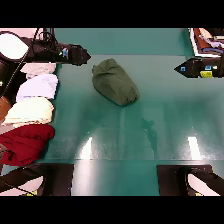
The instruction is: Fold the shirts.
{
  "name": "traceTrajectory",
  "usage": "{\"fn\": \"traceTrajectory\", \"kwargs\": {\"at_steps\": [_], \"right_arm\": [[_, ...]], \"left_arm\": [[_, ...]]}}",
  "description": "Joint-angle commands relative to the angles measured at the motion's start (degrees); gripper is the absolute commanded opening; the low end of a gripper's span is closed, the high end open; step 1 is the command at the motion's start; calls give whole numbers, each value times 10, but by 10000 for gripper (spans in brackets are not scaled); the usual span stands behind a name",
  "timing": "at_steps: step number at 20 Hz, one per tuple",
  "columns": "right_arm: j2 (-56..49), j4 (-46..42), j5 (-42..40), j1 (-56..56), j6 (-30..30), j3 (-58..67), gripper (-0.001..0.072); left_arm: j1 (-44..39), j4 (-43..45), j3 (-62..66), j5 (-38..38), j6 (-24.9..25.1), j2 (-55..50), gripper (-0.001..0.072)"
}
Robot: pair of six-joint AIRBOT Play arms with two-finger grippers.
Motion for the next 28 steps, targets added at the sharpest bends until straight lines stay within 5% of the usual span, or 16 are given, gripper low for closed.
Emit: {"fn": "traceTrajectory", "kwargs": {"at_steps": [1, 16, 17, 18, 19, 24, 28], "right_arm": [[0, 0, 0, 0, 0, 0, 20], [0, 2, 0, 0, 0, 0, 20], [0, 2, 2, 0, 0, 0, 20], [0, 2, 2, 0, 0, 0, 20], [0, 2, 2, 0, 0, 0, 20], [0, 2, 2, 0, 0, 0, 20], [0, 2, 3, 0, 0, 0, 20]], "left_arm": [[0, 0, 0, 0, 0, 0, 25], [0, 7, 0, 42, 5, -2, 27], [0, 26, 0, 61, 9, -6, 131], [0, 55, -1, 79, 1, -17, 415], [3, 76, -1, 90, -23, -34, 508], [49, 53, -1, 110, -47, -189, 503], [61, -21, 1, 173, -15, -294, 503]]}}
